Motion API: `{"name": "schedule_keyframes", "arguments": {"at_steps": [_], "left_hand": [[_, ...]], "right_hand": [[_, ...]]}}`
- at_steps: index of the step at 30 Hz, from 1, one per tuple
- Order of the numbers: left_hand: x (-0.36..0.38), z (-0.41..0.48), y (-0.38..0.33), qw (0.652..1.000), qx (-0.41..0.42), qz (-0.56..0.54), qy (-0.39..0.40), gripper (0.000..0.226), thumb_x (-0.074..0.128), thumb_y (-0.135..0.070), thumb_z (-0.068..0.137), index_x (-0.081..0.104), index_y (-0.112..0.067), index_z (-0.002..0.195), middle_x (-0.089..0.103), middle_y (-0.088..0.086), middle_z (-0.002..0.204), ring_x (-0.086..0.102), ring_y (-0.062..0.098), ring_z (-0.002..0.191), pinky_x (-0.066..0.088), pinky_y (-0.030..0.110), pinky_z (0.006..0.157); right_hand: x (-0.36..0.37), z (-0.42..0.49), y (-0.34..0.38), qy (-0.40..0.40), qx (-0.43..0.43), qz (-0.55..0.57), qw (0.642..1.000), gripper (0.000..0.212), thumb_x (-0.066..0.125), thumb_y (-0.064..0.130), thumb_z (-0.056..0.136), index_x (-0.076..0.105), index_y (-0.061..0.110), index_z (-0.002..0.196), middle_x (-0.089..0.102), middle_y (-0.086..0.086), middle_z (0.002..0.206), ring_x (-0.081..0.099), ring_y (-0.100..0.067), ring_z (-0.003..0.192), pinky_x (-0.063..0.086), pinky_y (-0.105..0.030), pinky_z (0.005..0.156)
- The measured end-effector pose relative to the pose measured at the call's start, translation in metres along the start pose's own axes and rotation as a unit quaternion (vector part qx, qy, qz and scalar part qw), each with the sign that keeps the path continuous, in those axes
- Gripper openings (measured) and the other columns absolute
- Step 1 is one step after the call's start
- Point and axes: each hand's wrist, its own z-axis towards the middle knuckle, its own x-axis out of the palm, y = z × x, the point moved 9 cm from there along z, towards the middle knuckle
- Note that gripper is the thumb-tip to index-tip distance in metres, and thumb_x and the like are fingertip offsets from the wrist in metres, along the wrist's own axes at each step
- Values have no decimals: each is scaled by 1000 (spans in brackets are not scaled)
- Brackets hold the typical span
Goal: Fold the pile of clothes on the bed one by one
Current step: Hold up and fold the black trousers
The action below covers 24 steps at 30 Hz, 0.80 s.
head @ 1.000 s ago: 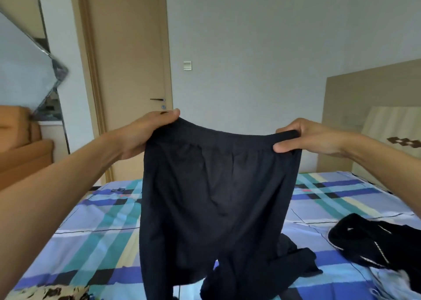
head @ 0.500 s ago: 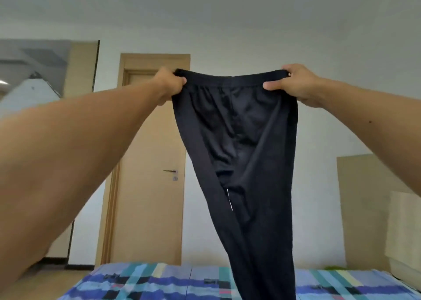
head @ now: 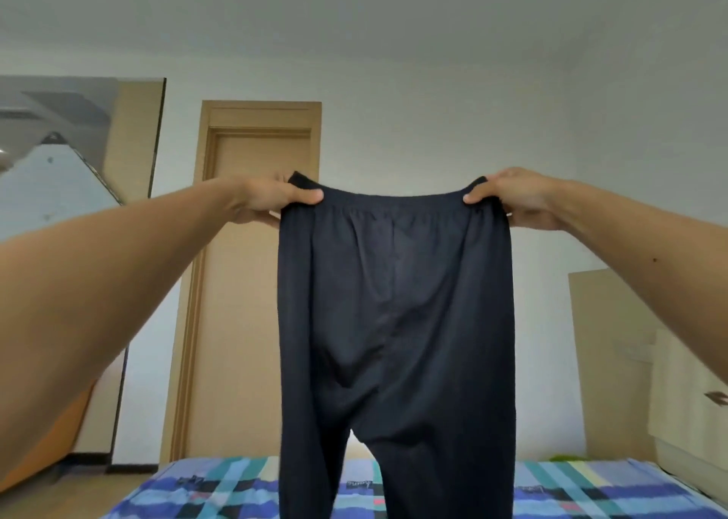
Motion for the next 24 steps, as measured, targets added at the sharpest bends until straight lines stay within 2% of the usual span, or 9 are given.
{"name": "schedule_keyframes", "arguments": {"at_steps": [2,4,7,11,16,18,19,21,24], "left_hand": [[21,-3,20,998,-59,26,1,37,71,-37,90,65,-13,118,71,3,113,67,19,104,57,33,81],[45,-10,38,992,-122,41,-16,30,67,-27,95,63,-7,117,70,6,106,69,20,93,59,35,83],[80,-22,46,984,-178,22,-26,21,58,-16,99,59,-4,116,65,6,89,64,16,75,58,30,71],[113,-27,29,991,-131,-39,-3,26,59,-19,97,61,-3,117,71,10,103,70,19,82,59,30,65],[137,-41,7,990,-62,-121,35,41,43,-43,99,69,-15,113,75,3,102,72,18,85,57,32,69],[137,-45,6,986,-36,-155,54,50,51,-62,92,70,-21,113,76,-3,105,73,14,93,58,33,79],[135,-46,7,989,-20,-139,54,49,60,-62,88,69,-22,114,76,-5,106,73,12,96,58,33,81],[133,-45,15,994,-6,-102,34,33,70,-40,88,69,-20,115,76,-4,107,72,12,97,58,27,73],[137,-46,28,990,-22,-134,33,25,60,-13,94,67,-12,118,75,4,110,71,18,97,56,24,66]], "right_hand": [[13,-4,-24,-35,59,7,998,27,66,8,85,66,2,112,69,-13,107,65,-24,90,57,-37,85],[33,-14,-43,-65,105,9,992,19,64,3,83,61,2,101,66,-15,101,64,-26,85,56,-39,87],[70,-28,-52,-60,130,43,989,9,63,2,79,59,6,86,62,-11,89,60,-23,76,53,-30,75],[124,-43,-36,16,97,95,991,13,70,14,84,64,8,94,59,-6,78,60,-16,58,52,-20,53],[149,-57,-10,43,37,217,974,30,58,35,97,65,5,92,63,-11,82,68,-25,73,61,-34,68],[147,-60,-9,53,20,230,971,41,47,36,101,71,3,93,70,-13,90,72,-27,84,62,-39,78],[145,-62,-8,65,8,231,971,43,44,34,103,73,4,95,73,-12,96,71,-26,90,60,-40,83],[144,-65,-13,81,-18,214,973,42,41,30,103,76,8,97,74,-5,101,66,-20,91,56,-37,88],[129,-64,-36,-14,-62,156,986,24,57,26,95,72,13,109,64,2,99,57,-15,91,49,-31,86]]}}
